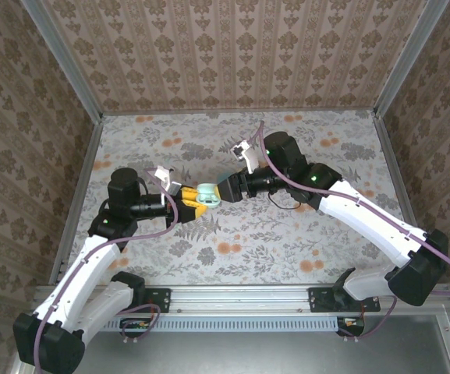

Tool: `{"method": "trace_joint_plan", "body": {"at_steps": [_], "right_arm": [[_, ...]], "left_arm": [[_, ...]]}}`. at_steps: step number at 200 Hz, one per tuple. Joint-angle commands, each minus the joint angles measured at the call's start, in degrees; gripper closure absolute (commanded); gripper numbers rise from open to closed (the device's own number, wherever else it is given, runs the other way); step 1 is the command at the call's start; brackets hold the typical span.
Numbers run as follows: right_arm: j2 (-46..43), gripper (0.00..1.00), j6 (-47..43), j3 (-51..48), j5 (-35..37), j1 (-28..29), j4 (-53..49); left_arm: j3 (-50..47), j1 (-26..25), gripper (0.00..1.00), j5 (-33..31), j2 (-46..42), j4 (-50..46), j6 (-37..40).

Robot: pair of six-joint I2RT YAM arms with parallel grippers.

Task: Insert wireless bluetooth earbuds into charging case

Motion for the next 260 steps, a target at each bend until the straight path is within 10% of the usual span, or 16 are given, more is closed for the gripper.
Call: {"method": "trace_joint_plan", "body": {"at_steps": [1, 260], "right_arm": [[0.3, 0.31, 0.3, 0.1, 0.9, 0.0, 0.3], [6.3, 0.3, 6.4, 2.0, -1.5, -3.0, -1.5]], "left_arm": [[-0.4, 0.0, 1.0, 0.9, -1.1, 1.6, -0.4], [-3.4, 5.7, 1.0, -0.3, 8.0, 5.5, -3.7]]}}
